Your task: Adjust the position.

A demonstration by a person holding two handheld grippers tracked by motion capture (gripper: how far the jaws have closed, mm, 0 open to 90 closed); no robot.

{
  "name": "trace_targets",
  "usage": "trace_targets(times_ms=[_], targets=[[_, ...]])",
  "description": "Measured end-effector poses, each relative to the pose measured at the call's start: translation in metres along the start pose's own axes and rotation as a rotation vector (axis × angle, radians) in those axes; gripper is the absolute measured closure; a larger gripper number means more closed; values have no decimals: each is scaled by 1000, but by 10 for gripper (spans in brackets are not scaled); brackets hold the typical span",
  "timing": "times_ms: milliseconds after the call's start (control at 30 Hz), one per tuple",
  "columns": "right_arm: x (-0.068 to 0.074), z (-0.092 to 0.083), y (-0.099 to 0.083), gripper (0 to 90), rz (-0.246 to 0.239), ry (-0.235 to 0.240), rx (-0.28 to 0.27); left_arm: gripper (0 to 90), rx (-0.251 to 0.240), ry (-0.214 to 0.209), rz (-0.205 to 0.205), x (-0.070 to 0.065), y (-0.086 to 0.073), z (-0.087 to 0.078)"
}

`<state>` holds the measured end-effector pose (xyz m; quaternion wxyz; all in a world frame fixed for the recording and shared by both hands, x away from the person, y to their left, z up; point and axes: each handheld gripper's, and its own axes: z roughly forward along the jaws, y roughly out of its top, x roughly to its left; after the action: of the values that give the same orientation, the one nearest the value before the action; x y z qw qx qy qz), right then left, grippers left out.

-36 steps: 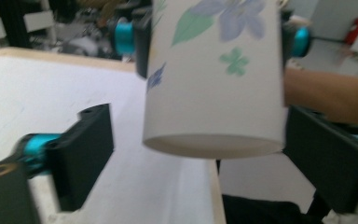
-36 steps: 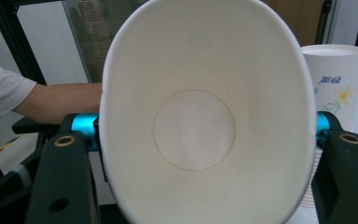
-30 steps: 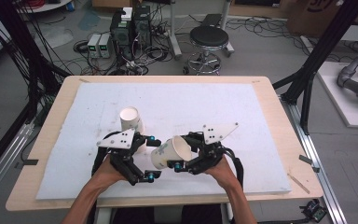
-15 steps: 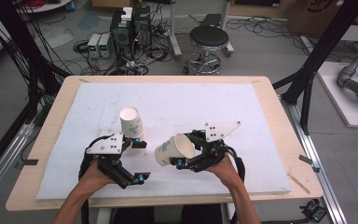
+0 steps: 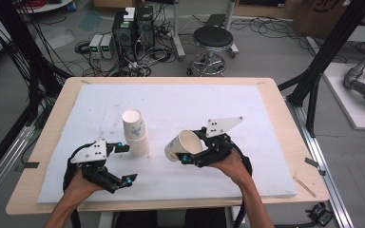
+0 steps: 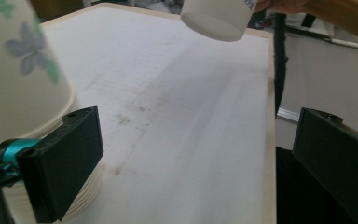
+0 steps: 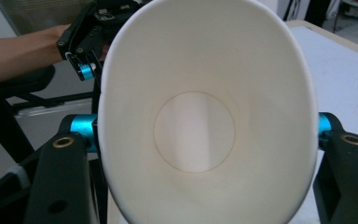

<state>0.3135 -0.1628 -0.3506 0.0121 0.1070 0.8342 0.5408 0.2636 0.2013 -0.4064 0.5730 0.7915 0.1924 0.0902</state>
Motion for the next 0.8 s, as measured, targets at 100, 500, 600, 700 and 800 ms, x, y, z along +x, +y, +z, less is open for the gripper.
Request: trace_targets(times_ms=[100,500,600,700,800], targets=[[-4,0,1,339,16,-34,43,17,-1,31,-17,4,-5,-3],[-20,4,7,342,53,-158,204,18,-7,217,-109,22,-35,-16],[-24,8,10,345,52,-210,279,18,-5,271,-113,25,-39,-18],[-31,12,16,346,66,-253,345,17,1,321,-120,29,-44,-18],[-34,14,17,347,68,-272,374,18,4,335,-128,31,-45,-18]])
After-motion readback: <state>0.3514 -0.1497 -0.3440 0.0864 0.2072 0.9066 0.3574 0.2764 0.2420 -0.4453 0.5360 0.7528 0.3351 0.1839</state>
